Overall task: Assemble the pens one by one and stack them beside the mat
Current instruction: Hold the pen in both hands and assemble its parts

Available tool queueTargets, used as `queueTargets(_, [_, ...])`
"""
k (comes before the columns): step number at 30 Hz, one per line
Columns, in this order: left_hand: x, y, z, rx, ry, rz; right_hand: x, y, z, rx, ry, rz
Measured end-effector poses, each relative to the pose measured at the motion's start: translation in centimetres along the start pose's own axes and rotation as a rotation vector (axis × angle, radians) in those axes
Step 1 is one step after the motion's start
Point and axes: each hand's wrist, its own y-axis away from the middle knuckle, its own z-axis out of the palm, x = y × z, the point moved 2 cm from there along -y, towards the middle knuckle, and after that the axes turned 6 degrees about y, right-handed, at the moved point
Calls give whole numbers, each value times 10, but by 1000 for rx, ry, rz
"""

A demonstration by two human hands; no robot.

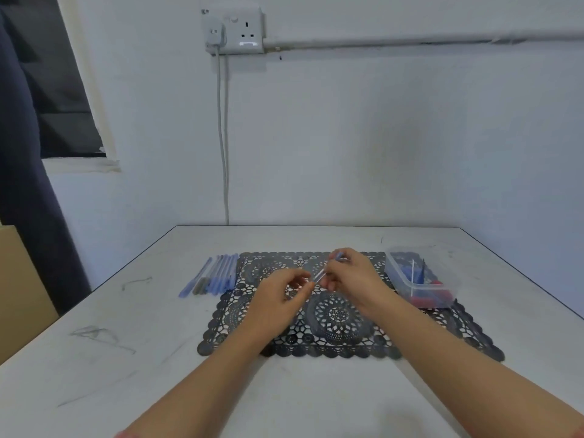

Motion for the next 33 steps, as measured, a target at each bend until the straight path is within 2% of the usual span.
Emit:
queueTargets(4, [-4,0,-2,10,-29,-50,8,6,-6,6,-176,1])
queueTargets(7, [-2,-1,-3,20,-49,-40,17,7,-11,-12,-190,-15])
queueTargets(20, [-9,-3,-9,7,-83,-18,31,4,-26,-5,142,-53])
queueTargets(33, [-6,-3,-11,-11,-82,16,32,4,-30,-35,213,-114])
